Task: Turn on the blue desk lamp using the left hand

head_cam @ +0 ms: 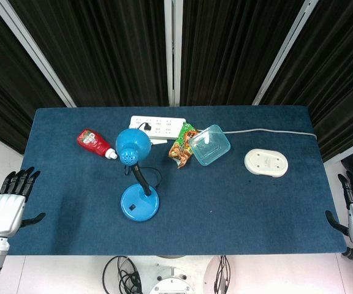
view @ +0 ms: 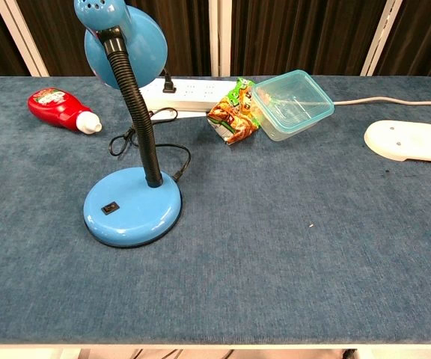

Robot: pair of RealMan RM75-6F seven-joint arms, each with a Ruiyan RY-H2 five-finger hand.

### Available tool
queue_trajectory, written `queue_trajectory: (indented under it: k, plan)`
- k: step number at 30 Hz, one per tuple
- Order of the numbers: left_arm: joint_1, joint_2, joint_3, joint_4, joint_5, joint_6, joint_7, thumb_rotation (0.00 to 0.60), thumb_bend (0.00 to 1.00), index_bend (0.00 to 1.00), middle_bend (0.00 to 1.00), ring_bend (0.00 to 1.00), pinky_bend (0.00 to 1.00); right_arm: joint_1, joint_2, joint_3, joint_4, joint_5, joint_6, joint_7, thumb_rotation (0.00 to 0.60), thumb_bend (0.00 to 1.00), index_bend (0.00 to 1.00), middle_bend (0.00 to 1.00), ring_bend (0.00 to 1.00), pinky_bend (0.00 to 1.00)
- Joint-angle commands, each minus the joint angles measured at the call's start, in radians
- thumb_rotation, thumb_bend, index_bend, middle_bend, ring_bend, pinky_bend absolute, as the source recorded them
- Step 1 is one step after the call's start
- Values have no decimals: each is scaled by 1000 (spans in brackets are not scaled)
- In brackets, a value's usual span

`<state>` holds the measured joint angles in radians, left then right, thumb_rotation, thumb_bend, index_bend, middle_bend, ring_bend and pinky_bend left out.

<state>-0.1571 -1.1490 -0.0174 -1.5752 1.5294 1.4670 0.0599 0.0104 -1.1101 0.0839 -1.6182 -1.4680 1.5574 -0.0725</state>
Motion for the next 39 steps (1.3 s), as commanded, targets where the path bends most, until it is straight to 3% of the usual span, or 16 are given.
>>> queue_trajectory:
  k: [1,13,17,20,22,24,28,32,39]
  plan:
    - [0,0,1,2,3,-3,-4,600,0,0,0,0,0,-1,1,-1,-3,-3,1,-3,600,204,0,0,0,0]
    - [-6,-16,2,2,46,10,1,600,0,0,0,0,8,0,8,9,-14,6,1,5,600,204,0,0,0,0]
    - [-34,-52,26,28,106,-23,-16,600,0,0,31,19,124,5,9,14,-14,6,-3,4,600,204,0,0,0,0]
    - [-56,-110,44,90,206,13,-98,600,17,0,250,279,412,6,6,13,-11,5,-2,3,600,204,0,0,0,0]
    - [-73,-145,62,123,250,9,-132,600,113,0,465,526,653,6,4,12,-10,7,-6,3,600,205,0,0,0,0]
    - [-94,-160,85,122,269,-40,-130,600,222,0,658,690,777,6,5,10,-10,8,-11,3,600,205,0,0,0,0]
    - [-142,-194,119,99,282,-158,-98,600,347,0,821,814,852,8,5,10,-13,8,-14,5,600,205,0,0,0,0]
    - [-181,-240,141,91,272,-269,-49,600,392,0,841,831,866,9,6,10,-17,8,-16,6,600,209,0,0,0,0]
    - [-217,-280,138,72,248,-338,7,600,414,0,844,833,866,8,10,11,-11,16,-22,21,600,209,0,0,0,0]
